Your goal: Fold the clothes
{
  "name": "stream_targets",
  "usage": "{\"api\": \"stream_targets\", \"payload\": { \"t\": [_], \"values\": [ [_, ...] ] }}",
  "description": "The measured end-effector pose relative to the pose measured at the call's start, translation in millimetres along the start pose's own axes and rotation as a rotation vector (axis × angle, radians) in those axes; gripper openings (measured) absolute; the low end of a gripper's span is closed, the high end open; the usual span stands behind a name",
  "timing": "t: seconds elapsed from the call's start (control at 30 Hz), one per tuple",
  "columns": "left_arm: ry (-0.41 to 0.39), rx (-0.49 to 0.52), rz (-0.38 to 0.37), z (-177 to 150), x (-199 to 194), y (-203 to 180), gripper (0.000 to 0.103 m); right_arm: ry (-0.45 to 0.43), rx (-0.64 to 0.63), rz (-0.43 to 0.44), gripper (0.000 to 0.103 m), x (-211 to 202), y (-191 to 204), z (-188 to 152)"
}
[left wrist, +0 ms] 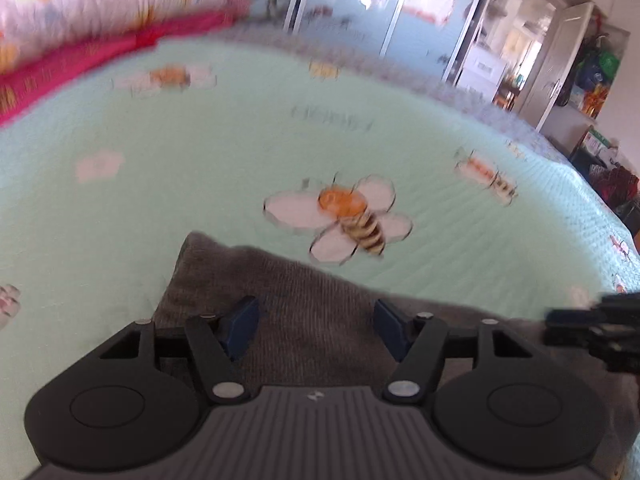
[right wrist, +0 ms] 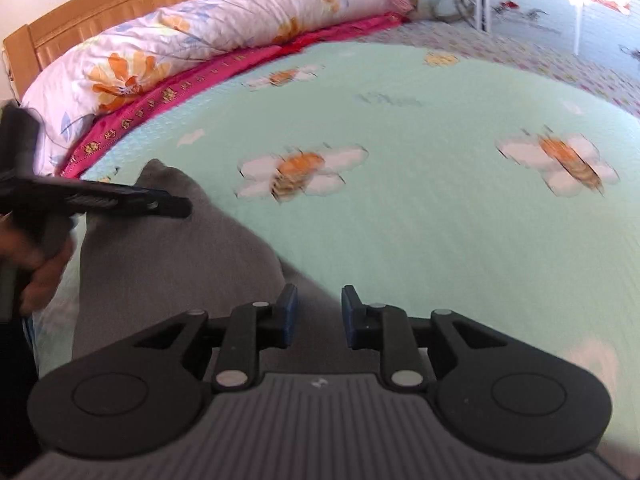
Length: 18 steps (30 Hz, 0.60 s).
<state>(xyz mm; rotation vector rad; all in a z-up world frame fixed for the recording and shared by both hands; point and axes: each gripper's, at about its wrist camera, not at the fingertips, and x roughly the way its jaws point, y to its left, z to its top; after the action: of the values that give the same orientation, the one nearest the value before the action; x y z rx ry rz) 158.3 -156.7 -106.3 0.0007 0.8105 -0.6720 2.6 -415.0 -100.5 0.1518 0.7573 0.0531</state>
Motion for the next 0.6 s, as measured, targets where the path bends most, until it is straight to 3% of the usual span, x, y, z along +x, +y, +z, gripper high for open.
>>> {"api": "stream_targets", "payload": {
  "t": [0.13, 0.2, 0.27, 0.33, 0.37, 0.4, 0.53, 0.6],
  "values": [
    [-0.005, -0.002, 0.006, 3, -9, -8, 0.068, -0.021, 0.088, -0.116, 0.022, -30, -38, -28],
    [-0.024, -0.003, -0.013, 2, -20, -16, 0.068, -0.092, 0.124, -0.209, 0.028, -61, -48, -36],
    [-0.04, 0.002, -0.032, 0, -28, -26, 0.069, -0.163, 0.102, -0.211, 0.029, -88, -40, -40],
    [-0.045, 0.01, -0.049, -3, -29, -40, 0.069, -0.223, 0.076, -0.165, 0.041, -101, -20, -44],
    [-0.032, 0.016, -0.055, -5, -25, -47, 0.069, -0.234, 0.066, -0.154, 0.054, -98, -10, -44],
    [-0.013, 0.035, -0.058, -6, -19, -55, 0.069, -0.23, 0.063, -0.142, 0.063, -90, -2, -45],
    [0.059, 0.143, -0.022, -13, 8, -80, 0.069, -0.158, 0.055, -0.107, 0.062, -56, 11, -49],
    [0.074, 0.148, -0.002, -13, 15, -78, 0.069, -0.09, 0.1, -0.196, 0.062, -52, -7, -57]
  ]
}}
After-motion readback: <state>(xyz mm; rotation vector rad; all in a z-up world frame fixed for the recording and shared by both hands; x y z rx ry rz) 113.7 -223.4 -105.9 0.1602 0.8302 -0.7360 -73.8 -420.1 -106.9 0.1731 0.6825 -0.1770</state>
